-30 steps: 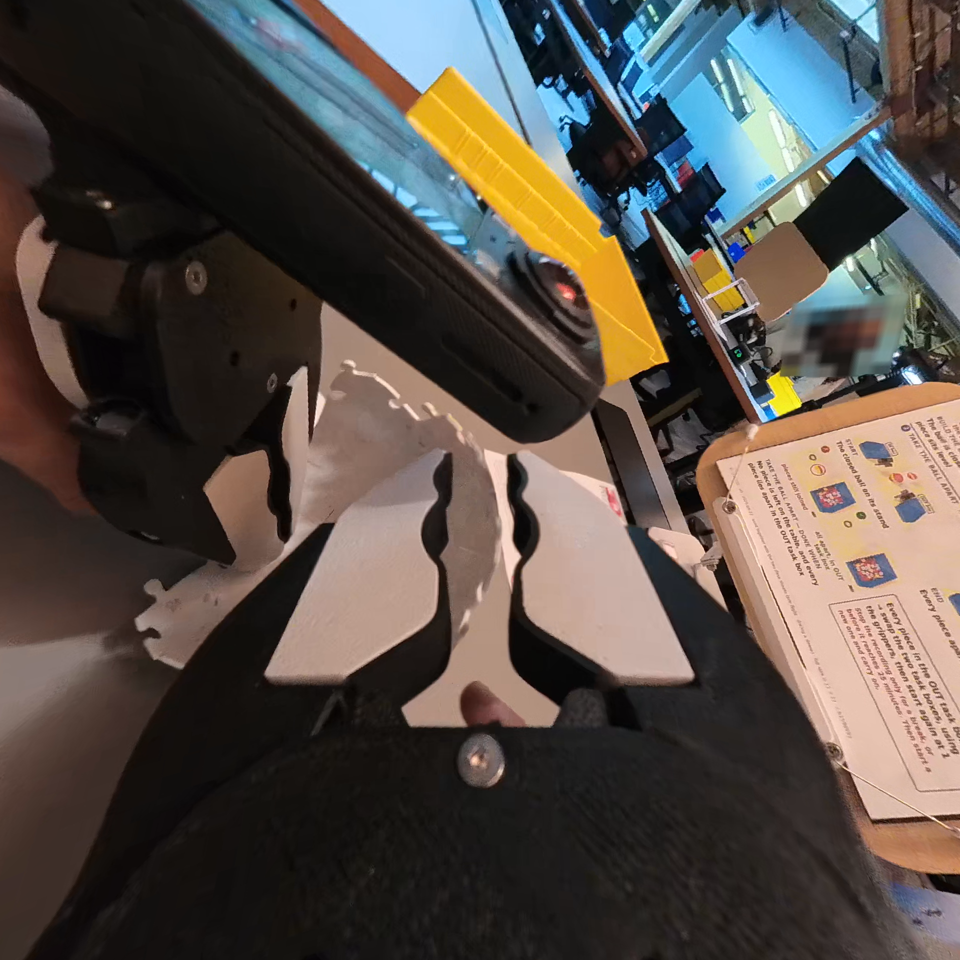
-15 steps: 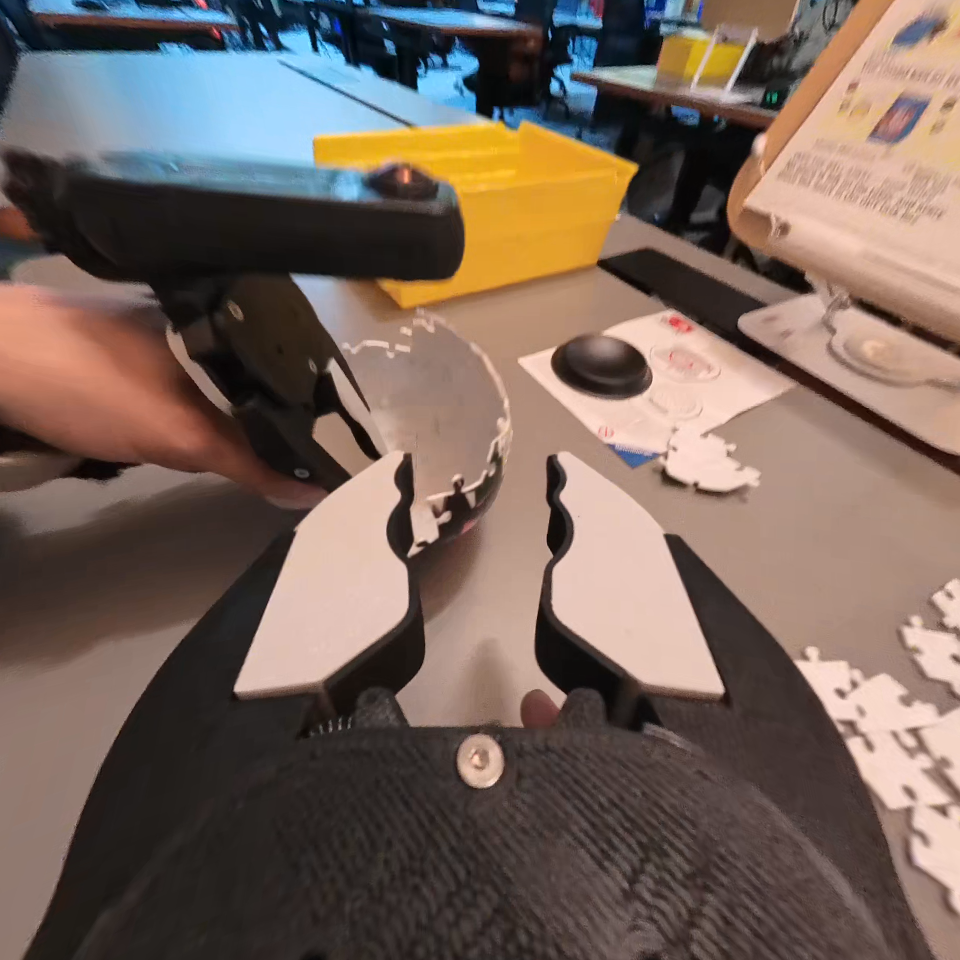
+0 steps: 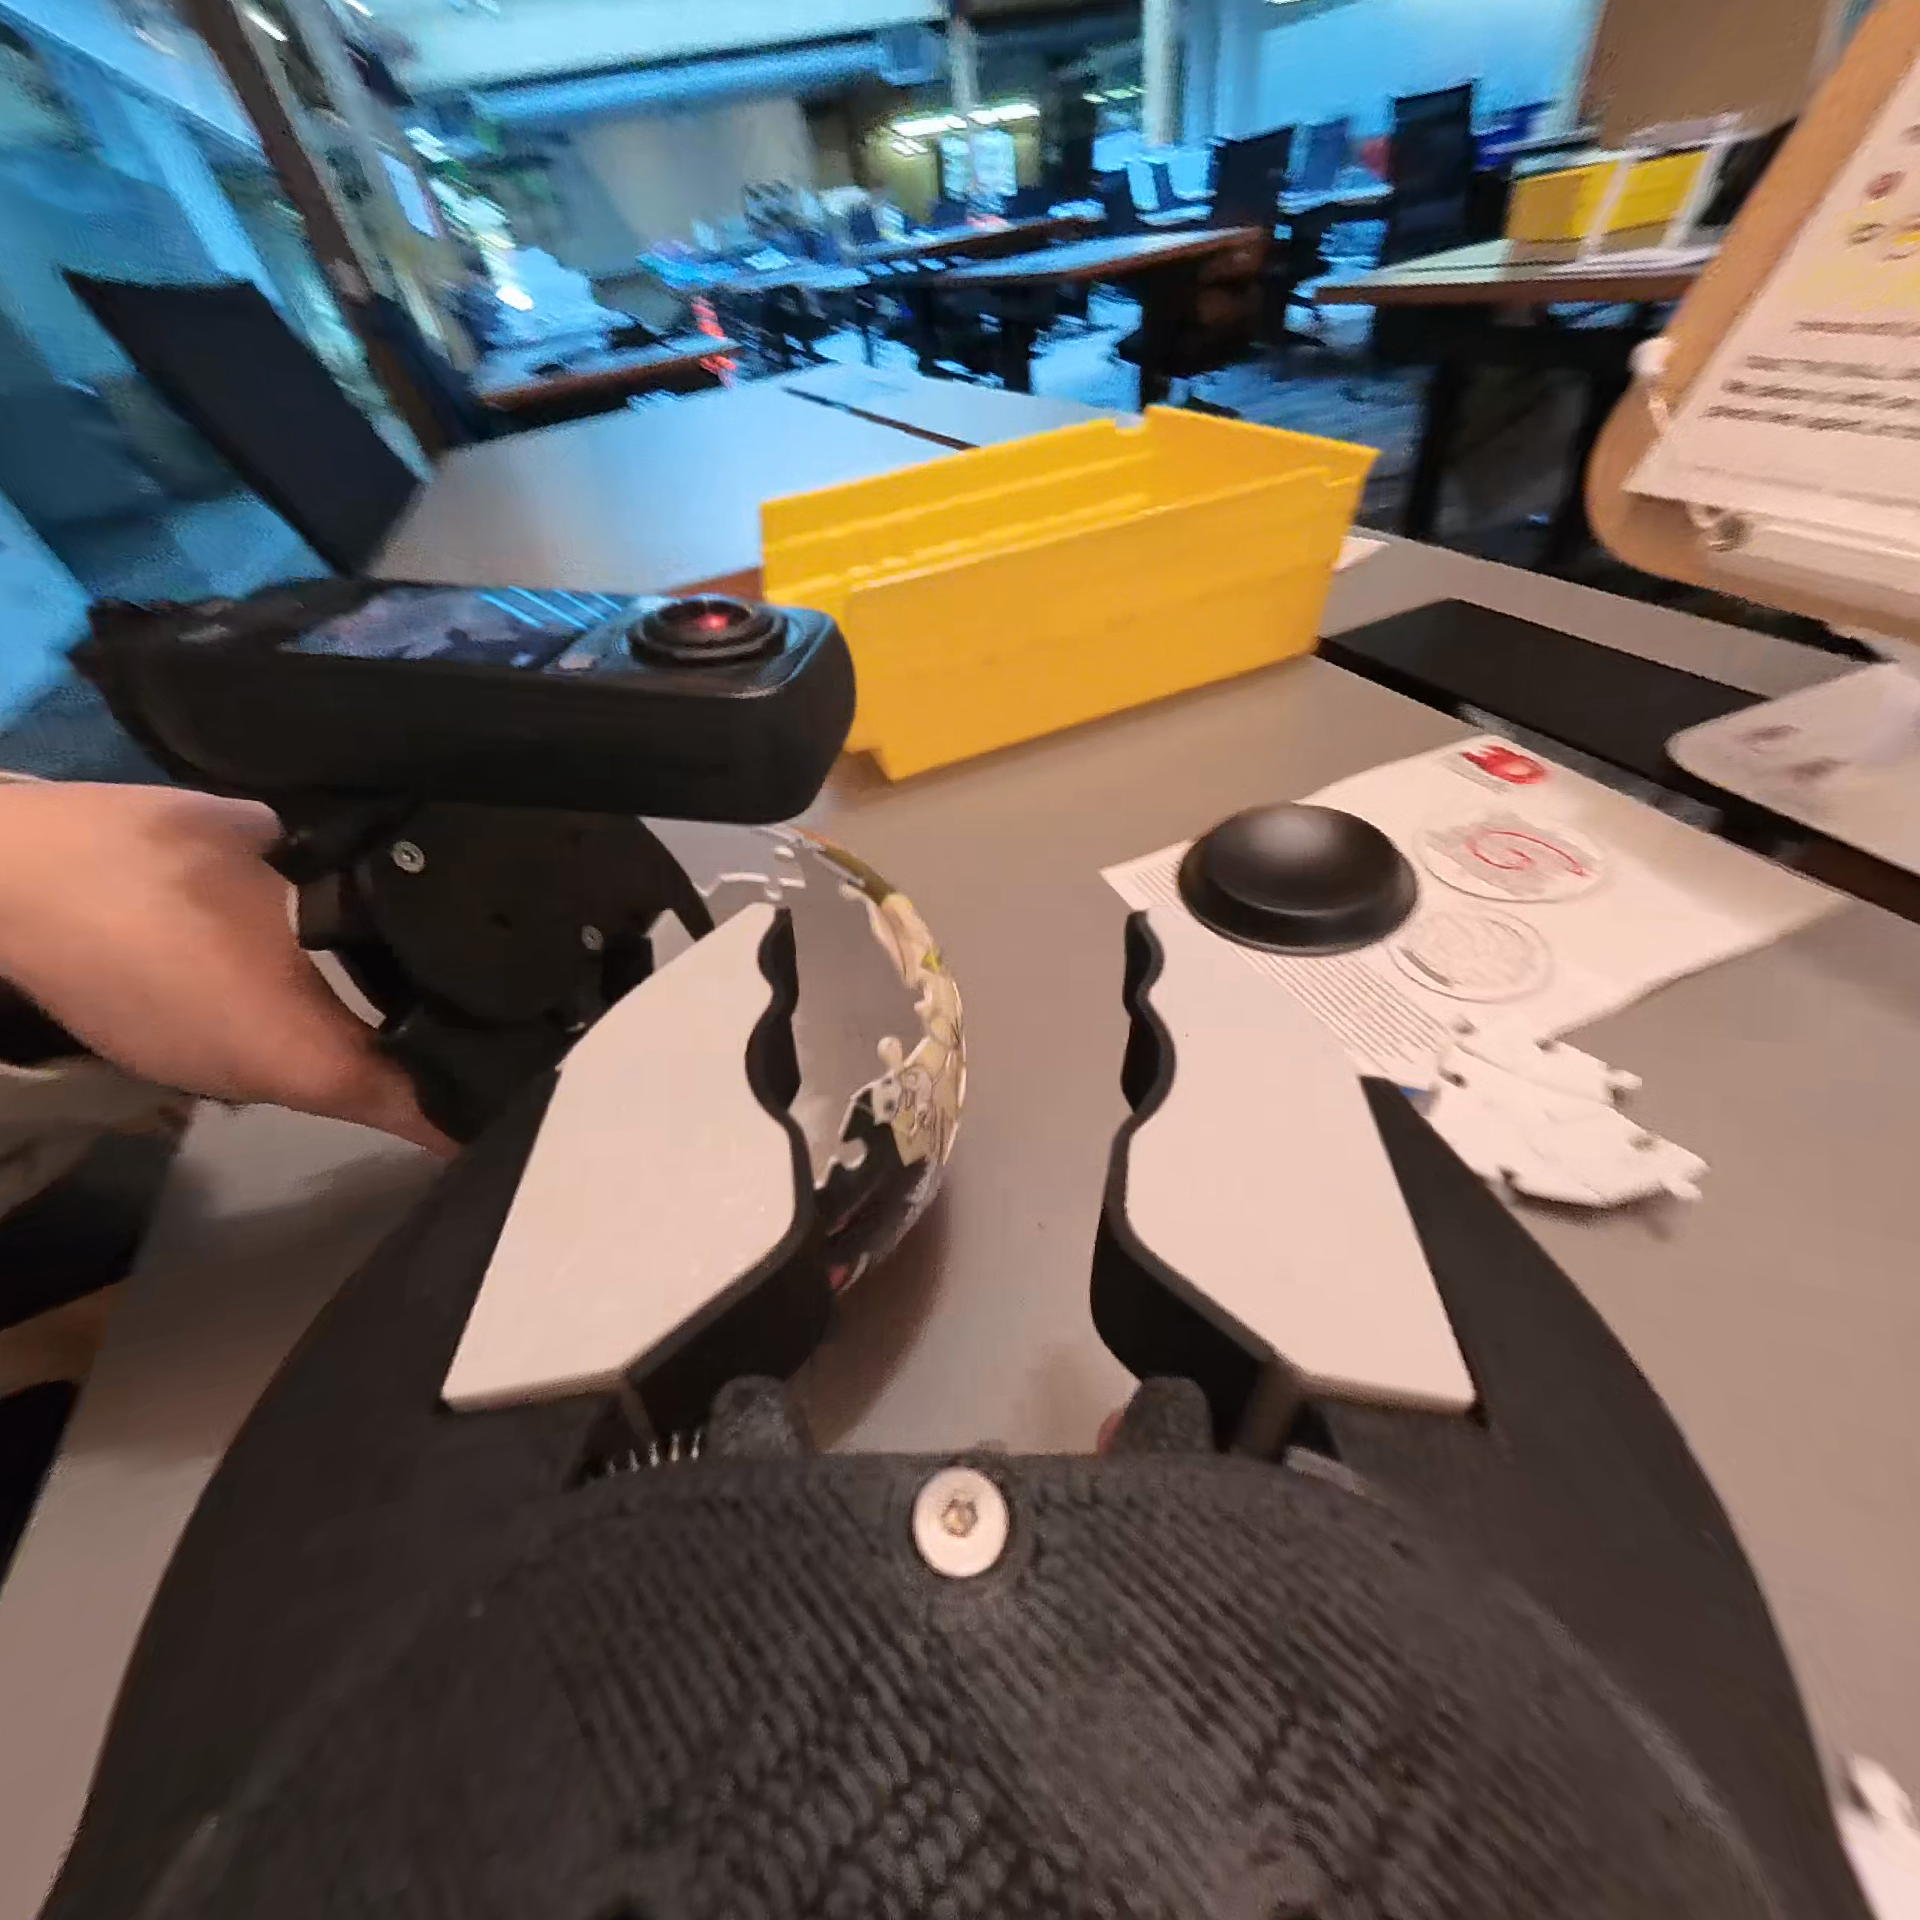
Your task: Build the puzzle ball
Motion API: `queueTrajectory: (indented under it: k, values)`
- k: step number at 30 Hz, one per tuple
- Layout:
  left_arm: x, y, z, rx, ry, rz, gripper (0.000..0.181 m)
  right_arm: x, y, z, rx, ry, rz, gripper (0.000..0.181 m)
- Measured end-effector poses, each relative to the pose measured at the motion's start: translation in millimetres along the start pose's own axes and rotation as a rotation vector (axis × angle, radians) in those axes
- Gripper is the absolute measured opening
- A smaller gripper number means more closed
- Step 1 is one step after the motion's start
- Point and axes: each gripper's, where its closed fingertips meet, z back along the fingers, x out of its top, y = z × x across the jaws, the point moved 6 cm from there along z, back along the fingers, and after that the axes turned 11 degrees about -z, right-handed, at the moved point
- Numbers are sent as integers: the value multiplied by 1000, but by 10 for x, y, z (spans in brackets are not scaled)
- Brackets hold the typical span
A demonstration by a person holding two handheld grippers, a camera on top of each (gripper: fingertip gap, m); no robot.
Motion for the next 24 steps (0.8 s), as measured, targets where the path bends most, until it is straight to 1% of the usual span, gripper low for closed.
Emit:
queueTrajectory:
  k: [1,3,5,8,10,15,18,20,22,23,24]
  values:
    - [2,8,0,-13,3,-1,0,9,-31,-37,62,-5,-31,63]
    - [4,22,0,-38,8,-2,0,11,-91,-130,172,-9,-68,60]
    - [13,26,-1,-42,21,-15,0,-31,-163,-231,231,-5,-54,61]
    - [25,3,-1,-5,46,-85,0,-149,-169,-324,360,79,-106,63]
    - [32,0,-1,0,58,-109,0,-172,-199,-335,423,48,-168,61]
    - [12,5,10,-30,64,-208,0,-158,-363,-278,506,-54,-370,51]
    - [-51,7,27,6,82,-272,0,-167,-428,-157,499,-139,-479,42]
    - [-75,2,28,39,84,-325,0,-168,-498,-123,450,-179,-518,35]
    - [-93,7,37,70,102,-365,0,-161,-527,-140,411,-157,-493,35]
    - [-93,17,36,79,112,-370,0,-166,-497,-156,406,-115,-451,34]
    - [-89,22,34,78,115,-384,0,-183,-469,-180,383,-67,-408,37]
